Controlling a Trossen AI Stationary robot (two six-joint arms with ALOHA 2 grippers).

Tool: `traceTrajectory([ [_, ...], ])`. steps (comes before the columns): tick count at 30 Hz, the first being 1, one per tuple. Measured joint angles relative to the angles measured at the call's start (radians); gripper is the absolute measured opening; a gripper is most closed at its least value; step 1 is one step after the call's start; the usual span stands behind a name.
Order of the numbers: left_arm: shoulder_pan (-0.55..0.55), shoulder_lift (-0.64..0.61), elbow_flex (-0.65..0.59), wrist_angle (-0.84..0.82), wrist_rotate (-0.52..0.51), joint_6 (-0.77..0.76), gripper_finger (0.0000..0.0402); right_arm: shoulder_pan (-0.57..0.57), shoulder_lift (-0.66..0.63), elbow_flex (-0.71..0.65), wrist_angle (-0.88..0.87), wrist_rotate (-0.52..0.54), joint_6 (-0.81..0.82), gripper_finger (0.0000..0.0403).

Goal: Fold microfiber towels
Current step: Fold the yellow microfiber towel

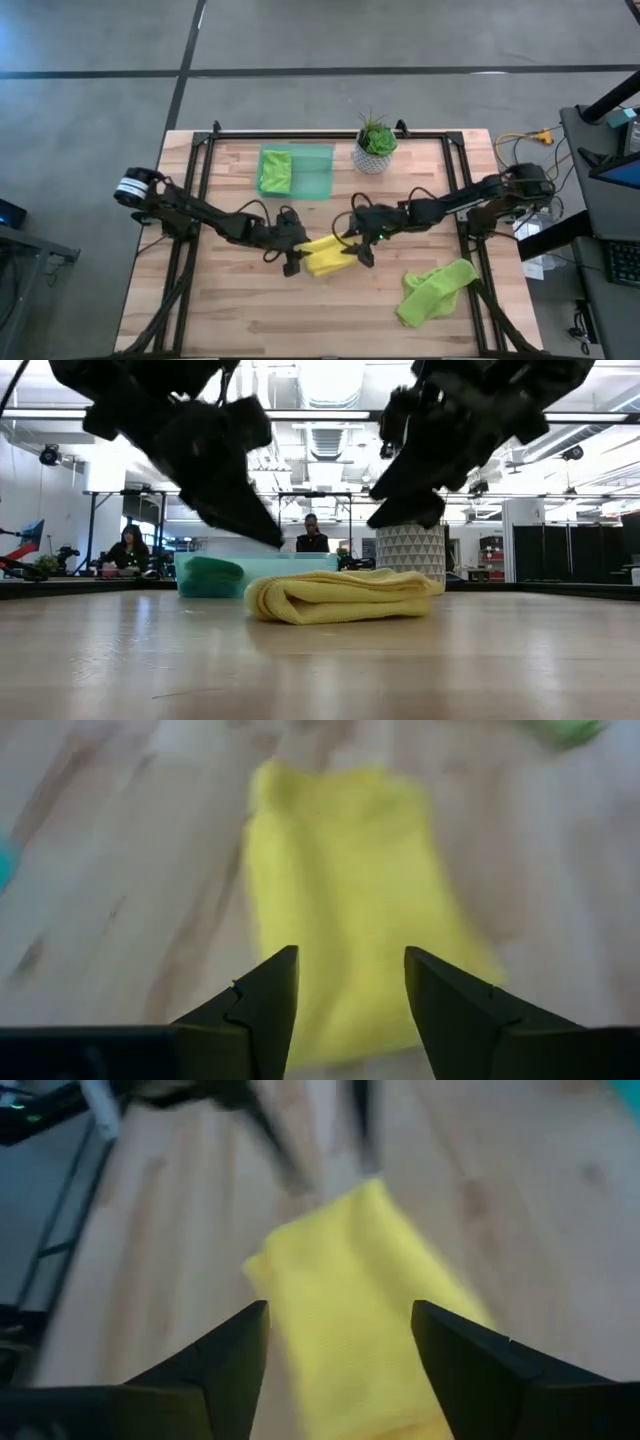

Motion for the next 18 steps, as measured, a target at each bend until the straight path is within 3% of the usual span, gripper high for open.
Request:
traceTrajectory([
  [4, 0.025, 0.027, -0.002, -0.060, -0.012, -0.003, 0.0148, 0.076, 0.001, 0.000, -0.021, -0.003, 0.125, 0.0203],
  [10, 0.053, 0.043, 0.010, -0.056, -0.007, -0.005, 0.0020, 0.170, 0.019, -0.001, -0.072, 0.061, 0.263, 0.0072],
  [12, 0.059, 0.043, 0.008, -0.061, -0.009, -0.004, 0.0011, 0.176, 0.022, -0.001, -0.077, 0.096, 0.265, 0.0029],
  [18, 0.056, 0.087, -0.002, -0.080, 0.001, -0.033, 0.0003, 0.166, 0.092, 0.011, -0.085, 0.063, 0.262, 0.0010],
])
